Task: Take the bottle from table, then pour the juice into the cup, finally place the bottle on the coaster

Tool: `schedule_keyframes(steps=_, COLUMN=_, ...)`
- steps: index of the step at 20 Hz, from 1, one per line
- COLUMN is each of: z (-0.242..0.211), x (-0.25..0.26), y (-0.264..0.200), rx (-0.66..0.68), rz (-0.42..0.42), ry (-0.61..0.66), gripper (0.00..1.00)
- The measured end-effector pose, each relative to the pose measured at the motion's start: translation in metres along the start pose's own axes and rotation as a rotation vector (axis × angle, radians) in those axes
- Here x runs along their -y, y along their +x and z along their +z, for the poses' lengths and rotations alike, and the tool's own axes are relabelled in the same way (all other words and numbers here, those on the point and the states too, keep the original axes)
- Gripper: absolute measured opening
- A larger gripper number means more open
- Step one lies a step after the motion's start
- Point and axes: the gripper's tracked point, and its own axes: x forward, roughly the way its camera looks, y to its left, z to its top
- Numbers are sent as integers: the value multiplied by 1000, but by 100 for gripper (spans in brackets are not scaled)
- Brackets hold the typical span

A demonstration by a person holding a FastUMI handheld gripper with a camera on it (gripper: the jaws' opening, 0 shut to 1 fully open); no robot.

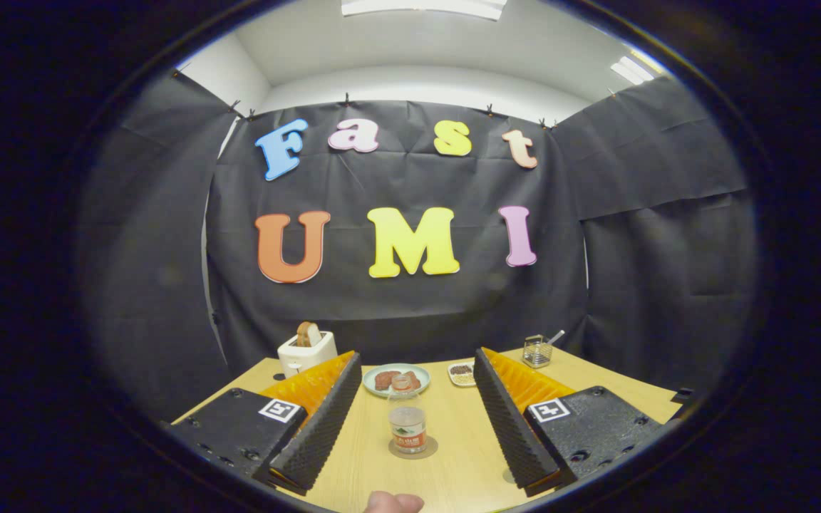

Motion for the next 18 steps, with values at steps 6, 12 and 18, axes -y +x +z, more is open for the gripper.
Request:
schedule_keyframes(steps=6, z=24, x=6, y=-49, rx=24, rz=17, ry=38, gripper=100)
schedule_keyframes(steps=12, z=22, x=9, y=-78, rx=22, rz=48, ry=21, gripper=99)
schedule_keyframes(steps=18, z=24, x=9, y=-88, rx=30, rz=68, ry=25, gripper=99)
